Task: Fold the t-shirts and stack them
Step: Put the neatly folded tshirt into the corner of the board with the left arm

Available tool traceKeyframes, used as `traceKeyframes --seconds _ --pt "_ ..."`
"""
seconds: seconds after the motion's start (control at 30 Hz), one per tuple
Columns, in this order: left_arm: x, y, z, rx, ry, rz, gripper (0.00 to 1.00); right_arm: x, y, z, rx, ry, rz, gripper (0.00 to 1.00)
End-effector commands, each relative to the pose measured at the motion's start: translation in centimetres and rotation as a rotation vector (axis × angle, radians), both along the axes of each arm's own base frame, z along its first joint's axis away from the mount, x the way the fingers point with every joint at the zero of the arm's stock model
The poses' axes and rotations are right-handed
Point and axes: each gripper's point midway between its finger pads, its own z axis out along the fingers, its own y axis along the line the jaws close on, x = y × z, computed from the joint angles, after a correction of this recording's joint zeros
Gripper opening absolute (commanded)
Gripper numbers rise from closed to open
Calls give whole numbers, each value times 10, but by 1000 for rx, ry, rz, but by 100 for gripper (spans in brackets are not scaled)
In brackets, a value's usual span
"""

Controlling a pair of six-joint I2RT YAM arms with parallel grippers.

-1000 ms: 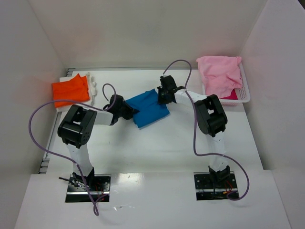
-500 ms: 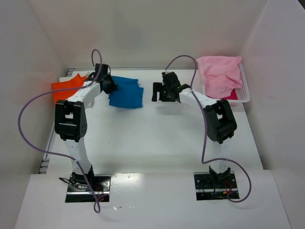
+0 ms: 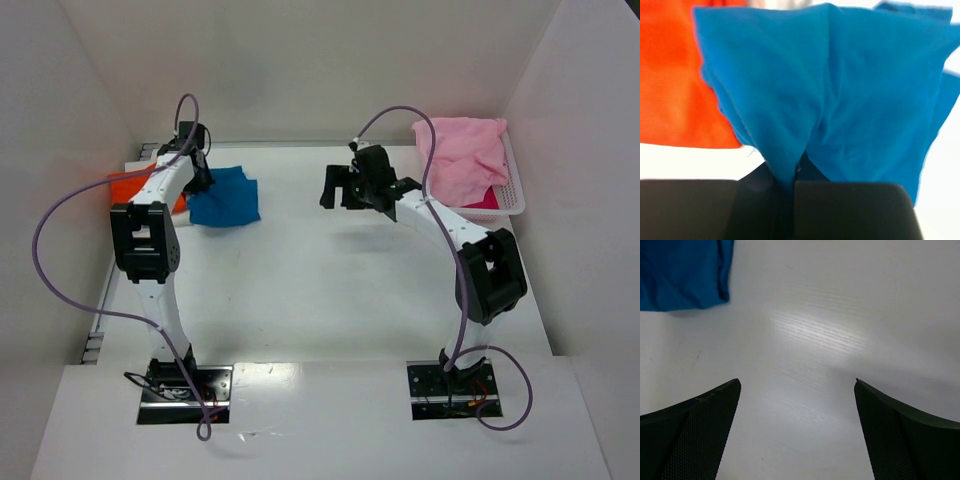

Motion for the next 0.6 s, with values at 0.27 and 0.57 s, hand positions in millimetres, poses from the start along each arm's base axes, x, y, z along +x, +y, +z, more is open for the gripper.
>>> traceKeyframes --seconds 0.27,0.57 --pt "24 85 92 121 -149 47 0 -23 2 -9 35 49 18 100" --pt "6 129 77 68 -119 125 0 -18 5 -20 25 70 17 100"
